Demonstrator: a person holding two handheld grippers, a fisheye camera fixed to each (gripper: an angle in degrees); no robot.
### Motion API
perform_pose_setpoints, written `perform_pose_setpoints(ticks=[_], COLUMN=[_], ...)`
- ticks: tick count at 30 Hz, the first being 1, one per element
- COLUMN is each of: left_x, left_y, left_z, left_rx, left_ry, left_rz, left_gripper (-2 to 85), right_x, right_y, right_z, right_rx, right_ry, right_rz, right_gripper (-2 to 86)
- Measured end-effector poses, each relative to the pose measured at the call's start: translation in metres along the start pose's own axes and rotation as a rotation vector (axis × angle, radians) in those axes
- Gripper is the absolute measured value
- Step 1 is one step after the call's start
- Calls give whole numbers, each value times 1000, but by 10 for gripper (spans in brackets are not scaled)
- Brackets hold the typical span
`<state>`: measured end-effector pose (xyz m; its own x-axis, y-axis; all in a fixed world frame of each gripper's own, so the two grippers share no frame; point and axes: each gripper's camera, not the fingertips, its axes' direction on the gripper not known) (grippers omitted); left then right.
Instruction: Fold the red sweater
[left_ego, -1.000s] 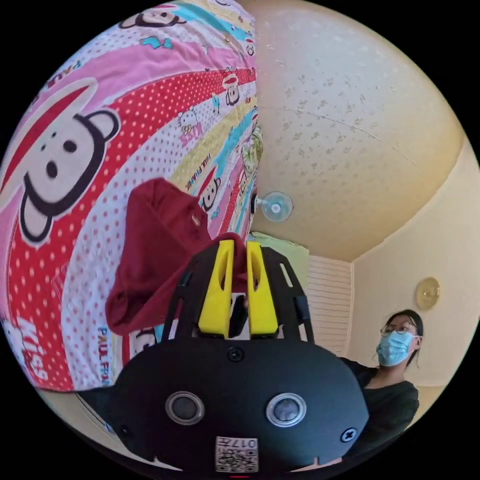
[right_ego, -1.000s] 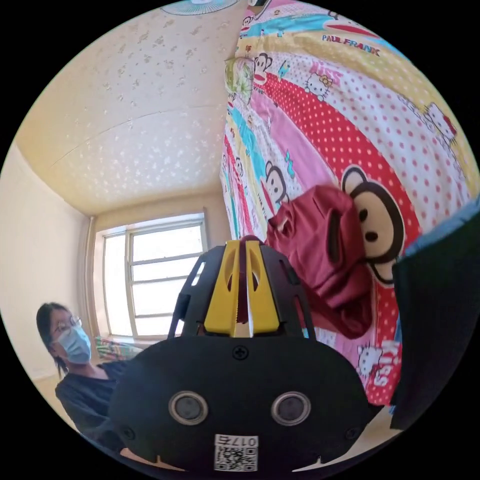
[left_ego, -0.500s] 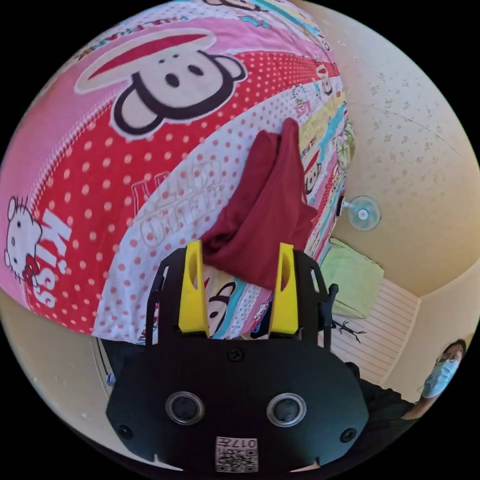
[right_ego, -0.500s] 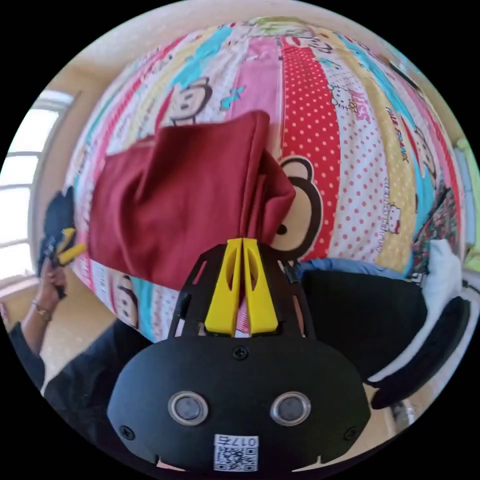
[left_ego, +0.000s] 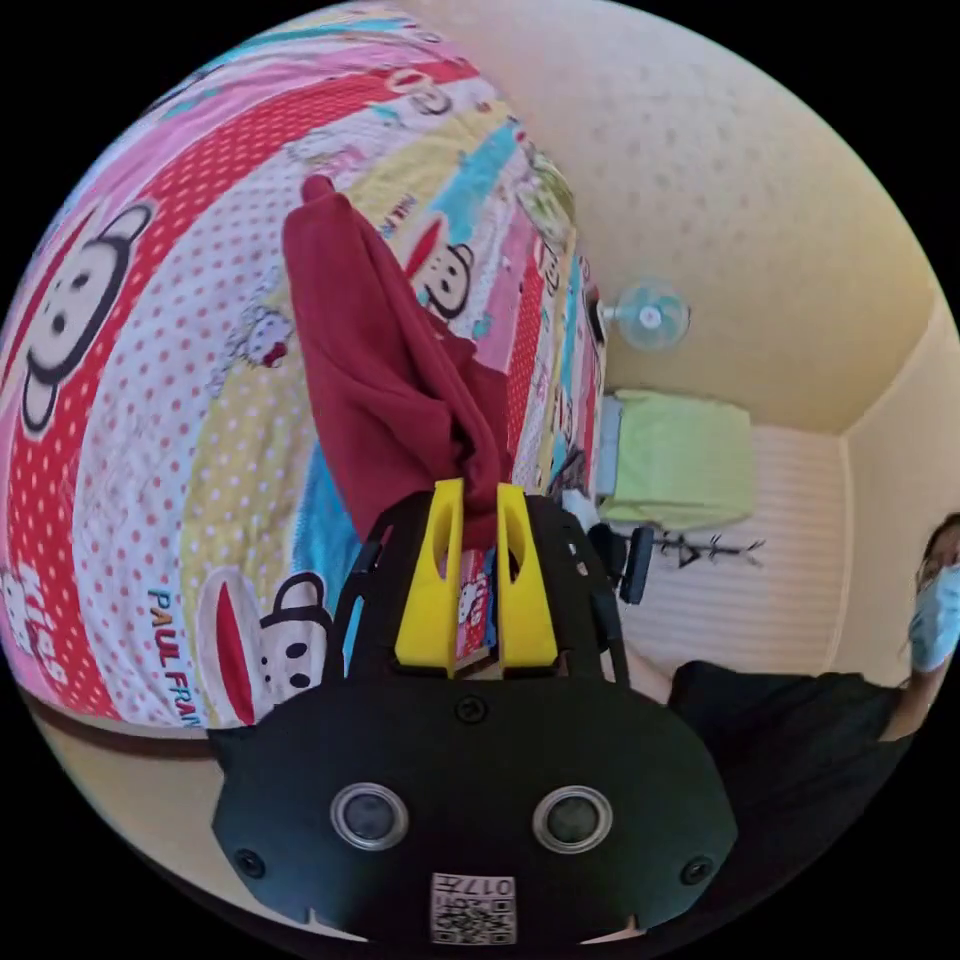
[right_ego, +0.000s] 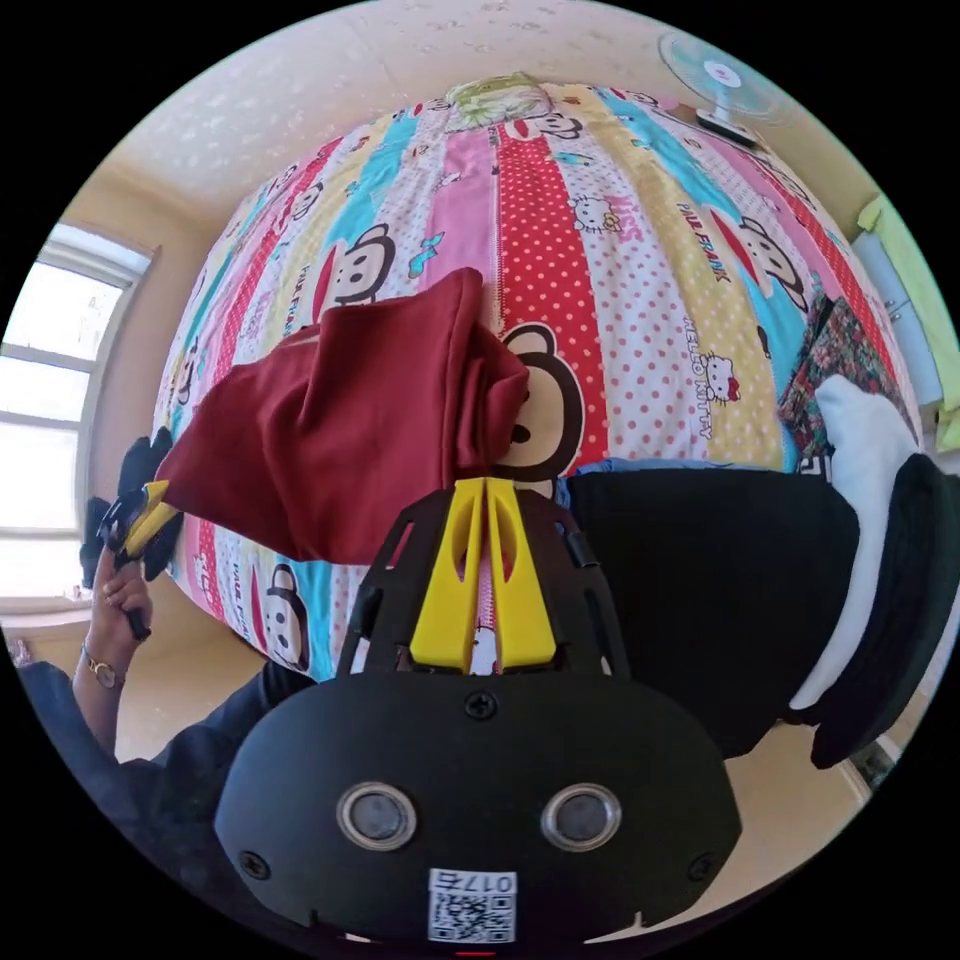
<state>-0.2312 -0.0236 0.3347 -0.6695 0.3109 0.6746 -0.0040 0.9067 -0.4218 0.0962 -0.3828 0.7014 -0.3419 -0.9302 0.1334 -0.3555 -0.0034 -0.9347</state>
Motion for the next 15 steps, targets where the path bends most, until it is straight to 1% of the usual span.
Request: perform_pose_setpoints(ticks=[2,3,4,6,7,8,9,10,12,14,15], left_x=[64,77,95,109,115,118,118,112,94,58,47], left_y=[-1,0,4,10,15,21,24,28,33,36,37], left_z=[43,56,83,121,140,153,157,161,156,129,121], left_rx=[-113,-143,-209,-308,-373,-418,-431,-435,-377,-210,-167], left_ry=[-97,-108,-119,-102,-16,122,178,231,201,66,35], left_rz=[197,239,296,325,359,393,392,357,271,99,53], left_gripper=[55,55,56,57,46,25,36,57,94,140,147], right_x=[18,30,40,55,64,68,77,85,98,110,118], right_y=[4,7,10,15,19,20,24,28,34,37,39], right_z=[1,2,3,3,3,3,4,5,8,12,15], right_rx=[-24,-47,-65,-90,-111,-121,-143,-165,-192,-213,-224], right_ry=[-54,-79,-100,-144,-189,-214,-263,-311,-379,-453,-502], right_rz=[47,71,91,110,112,112,118,131,154,177,197], right_gripper=[5,6,7,9,11,12,14,17,26,39,51])
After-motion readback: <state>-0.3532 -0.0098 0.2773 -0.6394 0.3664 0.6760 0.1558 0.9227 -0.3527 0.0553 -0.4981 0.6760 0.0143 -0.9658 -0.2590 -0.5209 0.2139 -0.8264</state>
